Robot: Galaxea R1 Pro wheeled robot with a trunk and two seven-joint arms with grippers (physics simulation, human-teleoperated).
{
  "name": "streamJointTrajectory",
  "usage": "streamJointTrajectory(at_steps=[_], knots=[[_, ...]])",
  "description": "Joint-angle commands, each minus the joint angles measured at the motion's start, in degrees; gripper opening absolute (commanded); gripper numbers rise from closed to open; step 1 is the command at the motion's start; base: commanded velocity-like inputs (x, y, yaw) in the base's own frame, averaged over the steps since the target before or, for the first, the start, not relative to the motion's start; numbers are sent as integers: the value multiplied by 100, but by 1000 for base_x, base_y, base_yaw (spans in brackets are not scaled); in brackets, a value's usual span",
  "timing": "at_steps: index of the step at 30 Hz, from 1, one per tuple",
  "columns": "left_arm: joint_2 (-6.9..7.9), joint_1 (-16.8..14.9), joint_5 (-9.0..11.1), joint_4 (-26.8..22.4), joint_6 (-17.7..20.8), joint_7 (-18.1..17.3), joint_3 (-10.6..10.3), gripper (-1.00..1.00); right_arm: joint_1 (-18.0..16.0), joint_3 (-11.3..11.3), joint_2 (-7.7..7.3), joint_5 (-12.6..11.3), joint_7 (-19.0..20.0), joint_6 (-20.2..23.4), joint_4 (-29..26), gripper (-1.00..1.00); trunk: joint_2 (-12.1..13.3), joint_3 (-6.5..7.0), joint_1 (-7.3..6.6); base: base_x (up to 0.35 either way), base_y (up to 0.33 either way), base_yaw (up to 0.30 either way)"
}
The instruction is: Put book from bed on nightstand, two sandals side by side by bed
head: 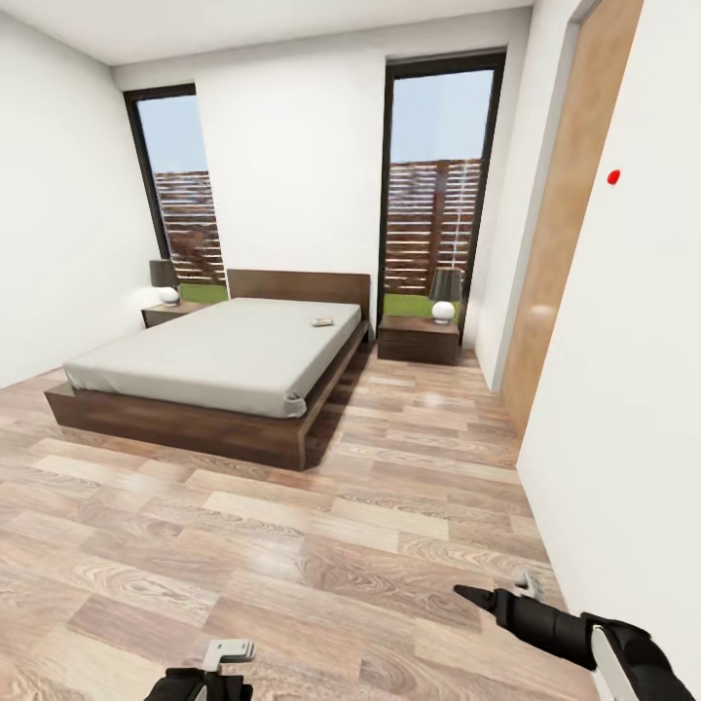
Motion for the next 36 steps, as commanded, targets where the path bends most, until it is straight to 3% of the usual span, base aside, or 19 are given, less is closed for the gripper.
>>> streamJointTrajectory(at_steps=[1,6,7,9,11,16,36], knots=[[-1,-1,3,-11,33,-18,2,100,-113,-3,-13,-83,218,122,15,100,-44,-25,22,0,0,0],[-2,-1,3,-11,33,-19,1,100,-284,7,25,-168,474,313,42,100,-245,-114,132,0,0,0],[1,-1,3,-11,33,-19,1,100,-297,9,96,-163,491,315,45,100,-285,-132,154,0,0,0],[3,-1,3,-12,33,-19,1,100,-314,10,474,-152,505,302,56,100,-365,-168,198,0,0,0],[2,-1,3,-12,33,-19,1,100,-318,11,691,-148,507,296,60,100,-445,-204,242,0,0,0],[9,-1,3,-13,33,-19,13,100,-321,7,905,-155,504,291,64,100,-646,-294,351,0,0,0],[27,2,3,-18,33,-13,33,100,-331,-24,885,-177,489,295,71,100,-1448,-653,791,0,0,0]])
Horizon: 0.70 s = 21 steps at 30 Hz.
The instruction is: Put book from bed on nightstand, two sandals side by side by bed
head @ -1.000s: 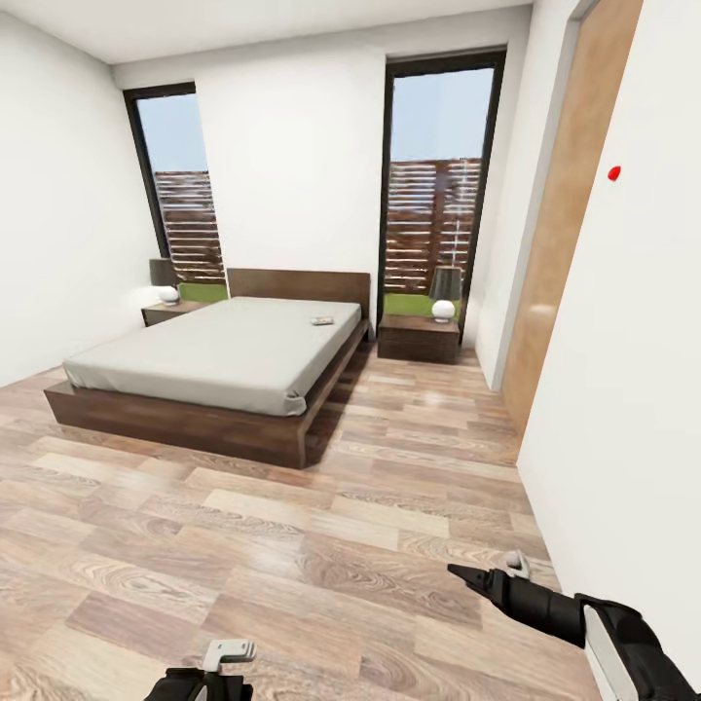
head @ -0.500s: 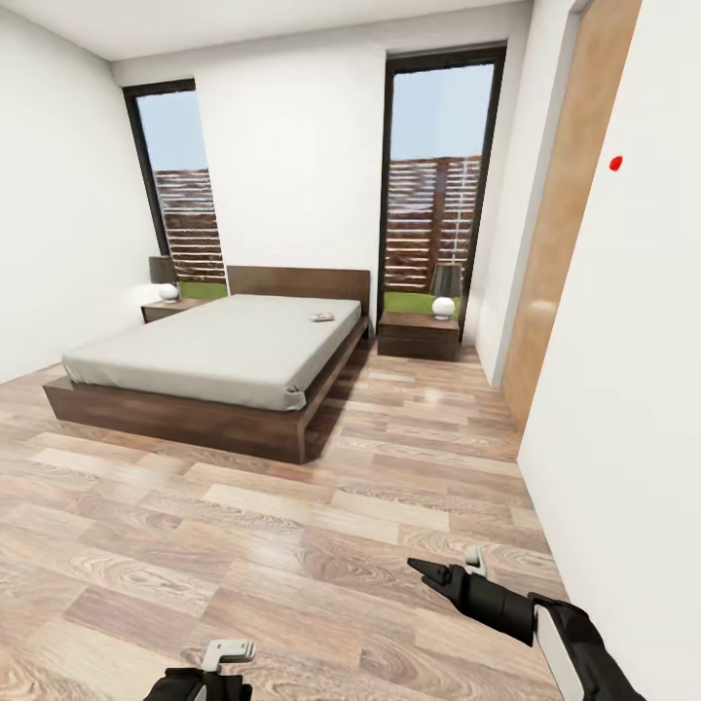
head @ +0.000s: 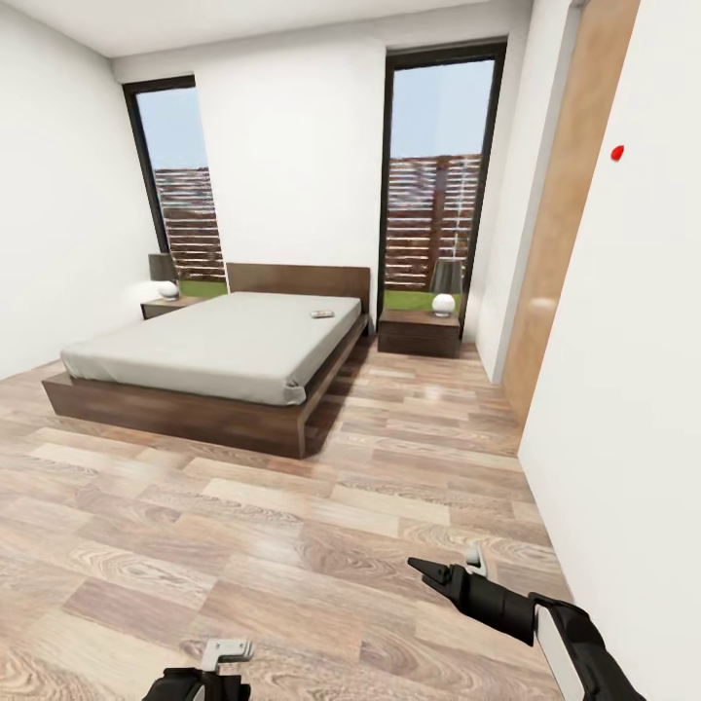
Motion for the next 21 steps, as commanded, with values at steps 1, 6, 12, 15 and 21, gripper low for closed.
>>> streamJointTrajectory(at_steps=[1,6,12,15,21], knots=[[2,-2,3,-11,33,-19,13,100,-4,-5,1,-13,8,31,4,100,-44,-24,22,0,0,0],[11,-4,3,-15,29,-17,271,100,-4,-5,5,-3,6,28,12,100,-245,-114,131,0,0,0],[13,-4,-4,-19,17,-17,496,100,-4,-5,6,-1,6,27,16,100,-485,-222,263,0,0,0],[13,-4,-5,-20,9,-17,521,100,-4,-5,6,-1,6,27,16,100,-606,-276,329,0,0,0],[19,-1,-12,-28,-68,-6,557,100,-4,-5,6,-1,6,27,18,100,-846,-383,461,0,0,0]])
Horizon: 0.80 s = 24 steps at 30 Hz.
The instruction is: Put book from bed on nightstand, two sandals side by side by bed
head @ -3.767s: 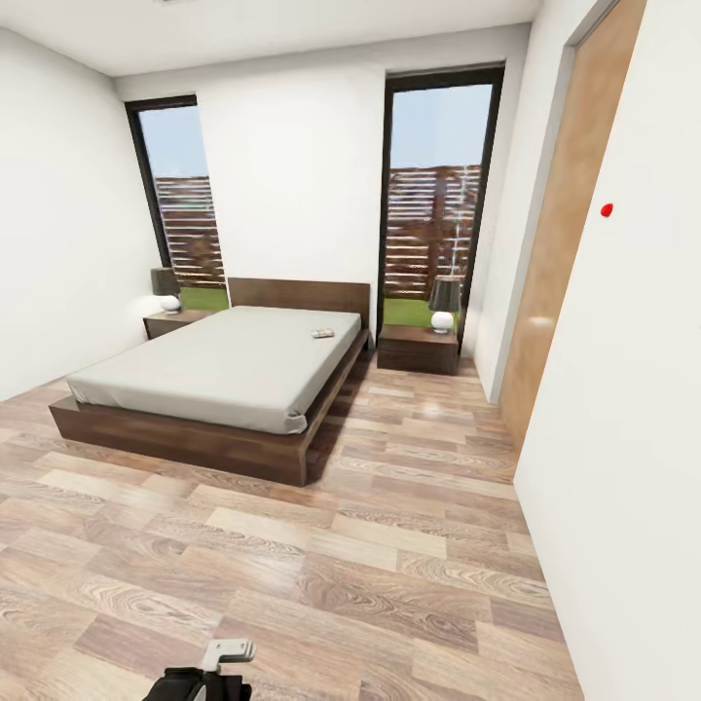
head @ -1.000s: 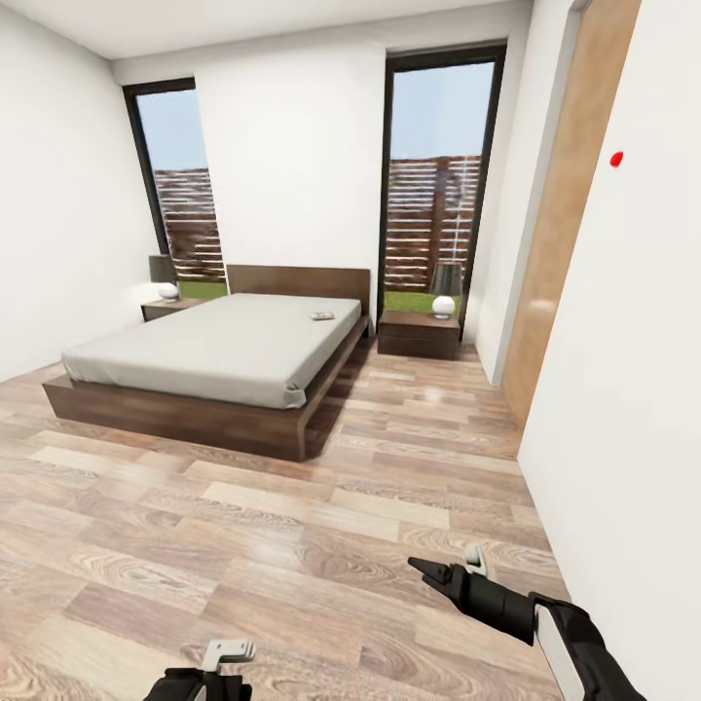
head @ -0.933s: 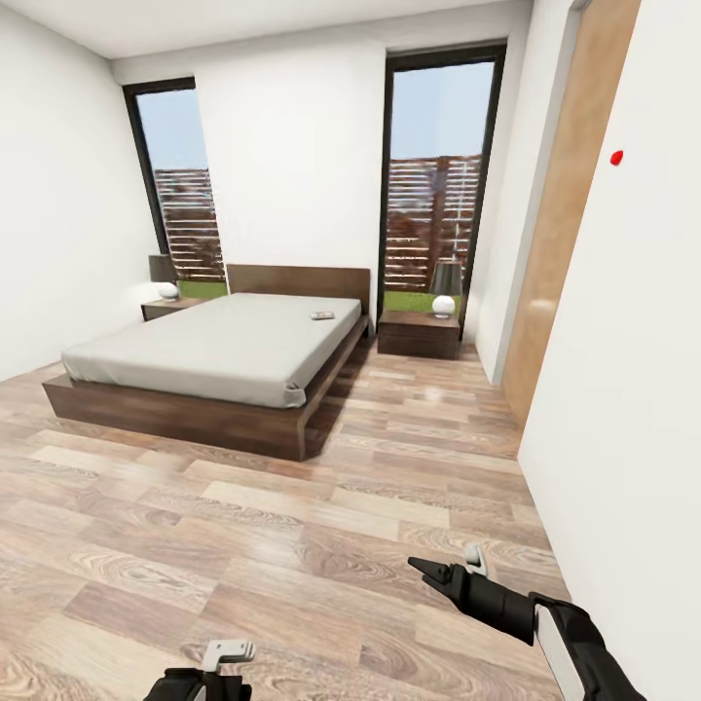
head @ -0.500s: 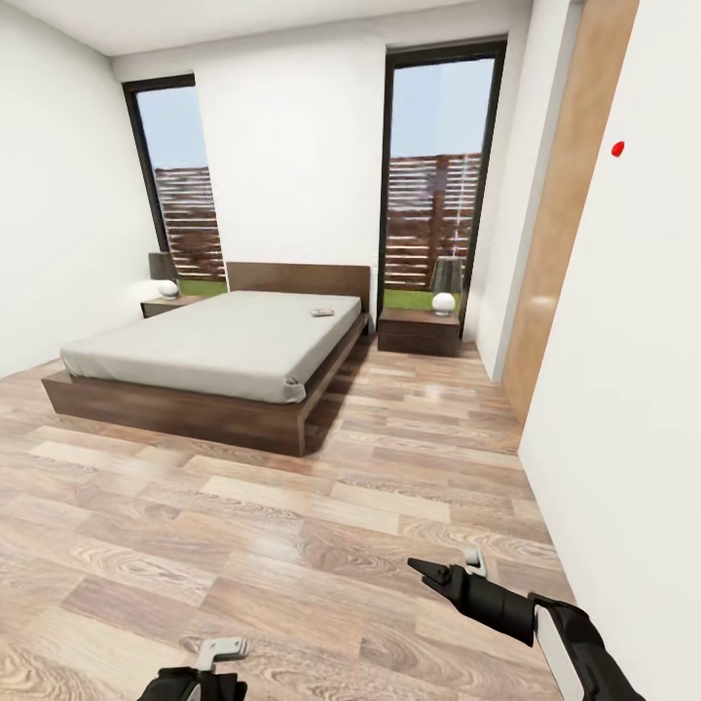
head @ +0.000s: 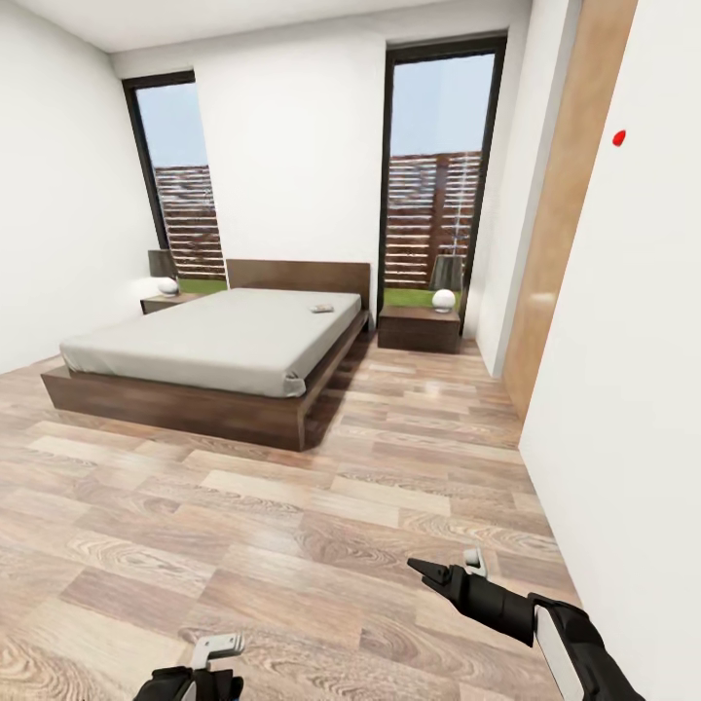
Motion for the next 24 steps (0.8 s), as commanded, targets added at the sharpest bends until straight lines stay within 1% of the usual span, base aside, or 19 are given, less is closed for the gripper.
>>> streamJointTrajectory(at_steps=[1,7,24], knots=[[-3,0,2,-10,11,-18,28,100,-3,-5,0,-17,8,32,-1,100,-44,-24,21,0,0,0],[0,-3,-3,-11,-101,-13,26,100,-3,-5,0,-17,8,32,-5,100,-285,-132,153,0,0,0],[4,-5,-4,-11,-120,-12,32,100,-3,-5,0,-17,8,32,-5,100,-966,-437,527,0,0,0]])
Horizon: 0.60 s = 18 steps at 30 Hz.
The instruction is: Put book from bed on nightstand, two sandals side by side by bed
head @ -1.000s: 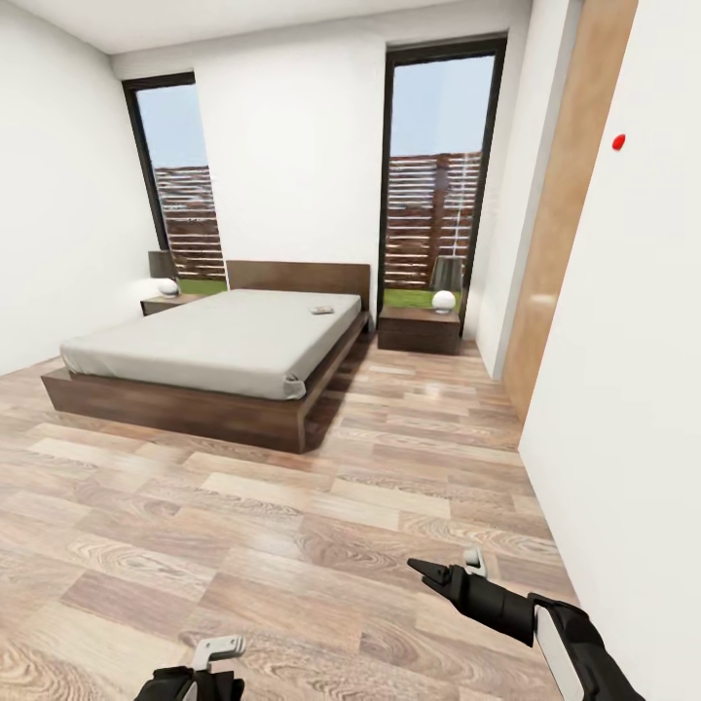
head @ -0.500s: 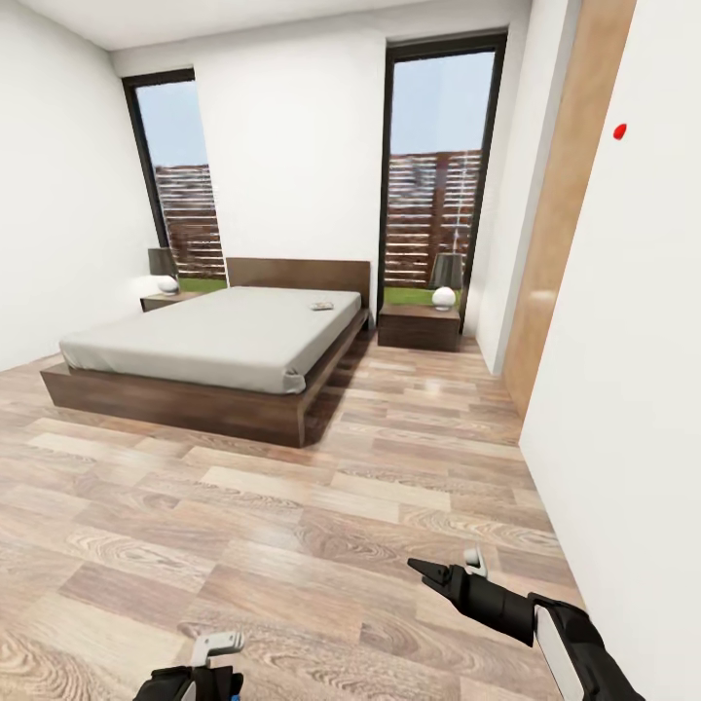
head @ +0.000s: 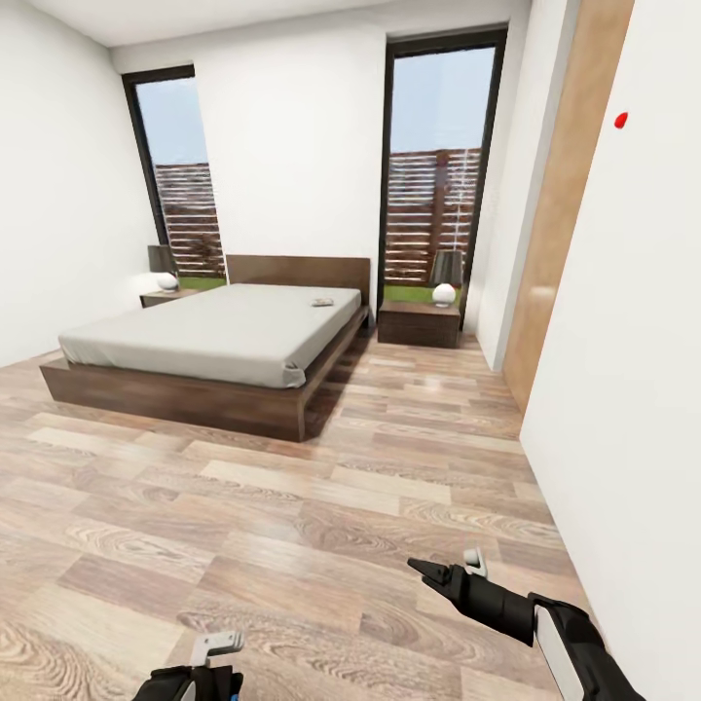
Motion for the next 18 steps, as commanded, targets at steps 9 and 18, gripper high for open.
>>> streamJointTrajectory(at_steps=[9,18], knots=[[1,-1,3,-10,35,-19,26,100,-3,-5,0,-17,8,32,-1,100,-132,-193,81,0,0,0],[1,-1,3,-10,35,-19,26,100,-3,-5,0,-17,8,32,-1,100,-144,-392,104,0,0,0]])
